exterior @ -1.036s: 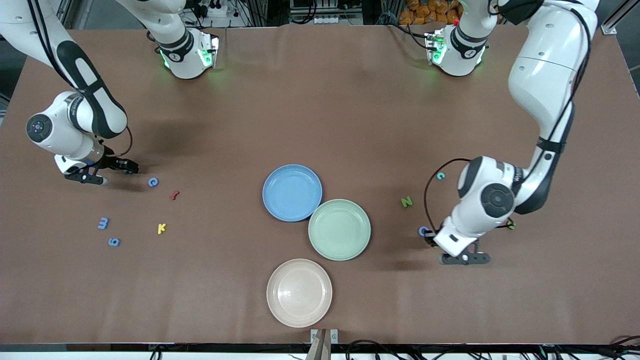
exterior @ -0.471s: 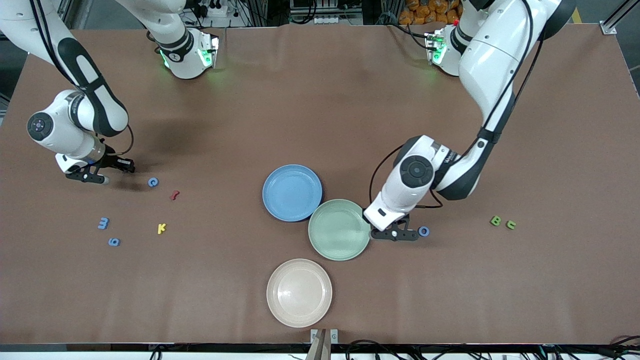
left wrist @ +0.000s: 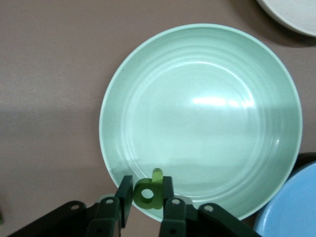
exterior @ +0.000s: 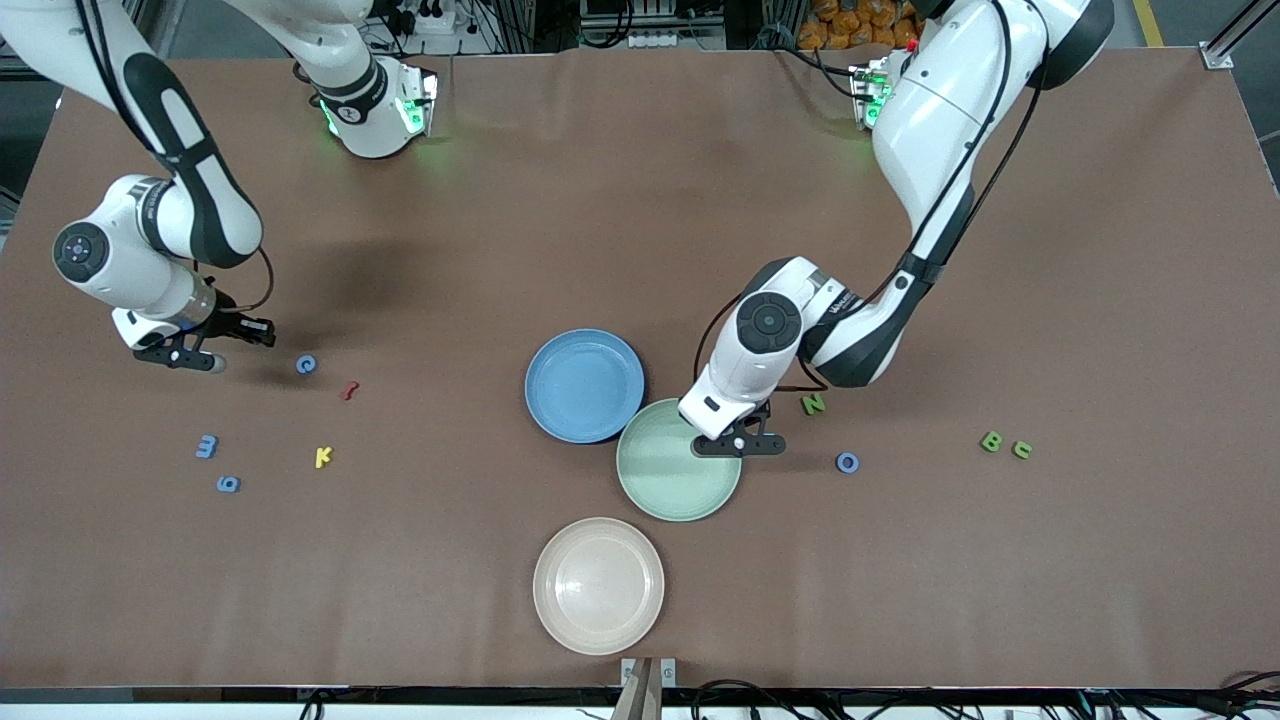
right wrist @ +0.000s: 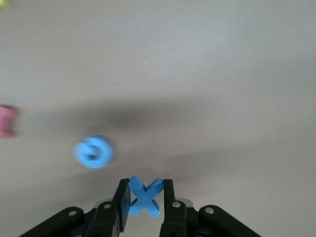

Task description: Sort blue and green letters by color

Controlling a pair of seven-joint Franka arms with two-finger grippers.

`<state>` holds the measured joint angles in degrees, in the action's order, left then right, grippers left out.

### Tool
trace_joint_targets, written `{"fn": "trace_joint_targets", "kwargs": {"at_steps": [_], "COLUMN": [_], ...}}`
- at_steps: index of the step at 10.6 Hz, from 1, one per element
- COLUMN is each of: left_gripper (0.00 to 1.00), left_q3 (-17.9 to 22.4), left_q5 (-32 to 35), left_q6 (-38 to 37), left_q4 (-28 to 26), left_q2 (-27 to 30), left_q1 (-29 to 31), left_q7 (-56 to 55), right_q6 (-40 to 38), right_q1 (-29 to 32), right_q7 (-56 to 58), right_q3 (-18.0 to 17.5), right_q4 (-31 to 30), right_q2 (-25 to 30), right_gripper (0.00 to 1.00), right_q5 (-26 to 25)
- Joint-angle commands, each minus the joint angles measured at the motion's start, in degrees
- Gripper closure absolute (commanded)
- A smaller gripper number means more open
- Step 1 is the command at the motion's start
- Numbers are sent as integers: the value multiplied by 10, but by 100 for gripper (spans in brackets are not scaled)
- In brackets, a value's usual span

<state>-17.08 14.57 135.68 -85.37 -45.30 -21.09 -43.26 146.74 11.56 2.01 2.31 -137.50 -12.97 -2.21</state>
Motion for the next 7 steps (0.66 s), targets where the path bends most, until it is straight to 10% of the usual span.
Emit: {"fn": "trace_joint_targets", "kwargs": {"at_steps": [1,7], "left_gripper": [0,0], "left_q3": [4,4], "left_q5": [13,21], "left_q6": [-2,-80], "left_q4": [14,-59], "left_q2": [11,106], "left_q1": [2,155], "left_q7": [-42,241], "right_q6": [-27,-26], "right_q1": [-96,-330], "right_q7": [-137,-468], "right_q3": [2,1], "right_q4": [13,161], "right_q2": [35,-67], "right_gripper": [93,93], "right_q5": [5,5]}}
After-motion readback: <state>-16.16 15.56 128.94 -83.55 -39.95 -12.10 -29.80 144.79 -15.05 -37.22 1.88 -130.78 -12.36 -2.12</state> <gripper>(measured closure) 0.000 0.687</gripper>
